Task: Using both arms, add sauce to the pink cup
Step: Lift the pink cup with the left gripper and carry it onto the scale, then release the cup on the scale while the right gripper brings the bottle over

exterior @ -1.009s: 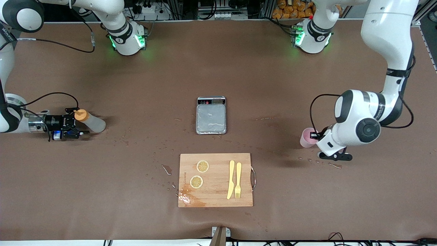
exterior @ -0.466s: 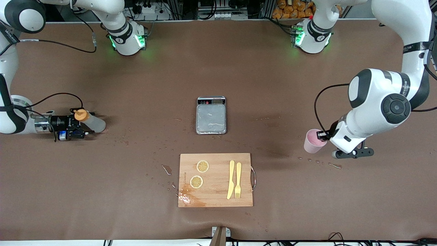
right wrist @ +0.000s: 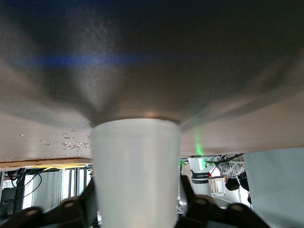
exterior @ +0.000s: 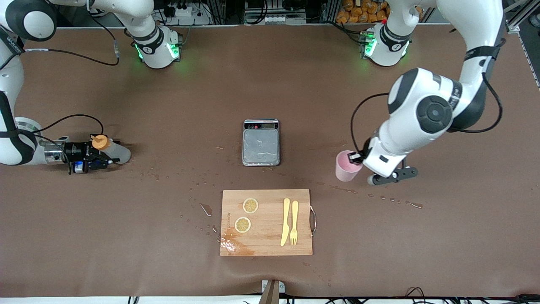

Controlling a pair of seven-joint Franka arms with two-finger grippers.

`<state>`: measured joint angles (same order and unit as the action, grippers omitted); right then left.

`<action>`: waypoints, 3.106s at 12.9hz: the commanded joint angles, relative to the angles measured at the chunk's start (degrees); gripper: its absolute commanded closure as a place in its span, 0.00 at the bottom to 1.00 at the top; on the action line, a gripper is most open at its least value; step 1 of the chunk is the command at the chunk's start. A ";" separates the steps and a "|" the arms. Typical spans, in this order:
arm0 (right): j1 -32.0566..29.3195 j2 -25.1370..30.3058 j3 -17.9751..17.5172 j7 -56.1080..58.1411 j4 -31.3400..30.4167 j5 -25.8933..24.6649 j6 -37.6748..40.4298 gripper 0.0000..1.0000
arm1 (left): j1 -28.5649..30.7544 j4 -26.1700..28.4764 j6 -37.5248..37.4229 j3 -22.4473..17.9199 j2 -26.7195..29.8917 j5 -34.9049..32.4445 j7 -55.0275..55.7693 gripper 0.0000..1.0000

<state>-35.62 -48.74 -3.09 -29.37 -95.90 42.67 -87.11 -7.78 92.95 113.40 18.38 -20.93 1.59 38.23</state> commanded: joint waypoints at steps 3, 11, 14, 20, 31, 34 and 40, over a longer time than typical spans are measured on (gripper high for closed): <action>-0.23 0.22 0.02 0.19 0.71 1.19 1.15 0.61 | -9.51 -3.73 0.24 2.18 -5.08 0.43 14.04 1.00; 2.83 1.36 0.11 -4.64 6.16 0.40 4.23 0.52 | -18.14 -6.72 6.57 2.18 -14.22 1.04 26.81 1.00; 3.54 2.33 0.02 -8.77 8.78 -0.65 5.63 0.52 | -19.80 -8.03 7.62 2.27 -16.68 1.92 26.28 1.00; 6.26 6.01 0.11 -15.61 12.05 -2.85 7.57 0.51 | -22.19 -8.75 11.23 2.18 -19.32 2.98 25.94 1.00; 15.32 16.92 0.37 -31.53 10.30 -6.28 4.77 0.51 | -21.40 -8.66 10.97 2.18 -19.07 3.51 17.67 0.00; 18.04 19.73 0.37 -34.34 8.45 -6.37 2.31 0.51 | -21.31 -8.75 10.62 2.18 -18.10 3.51 17.76 0.00; 24.28 26.32 0.37 -41.63 1.59 -7.42 -4.91 0.51 | -16.23 -8.66 5.53 1.74 -11.69 2.72 12.60 0.00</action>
<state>-12.72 -26.15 -3.16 -68.03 -91.20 35.73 -91.06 -26.24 83.18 121.56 20.32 -36.19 3.80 54.43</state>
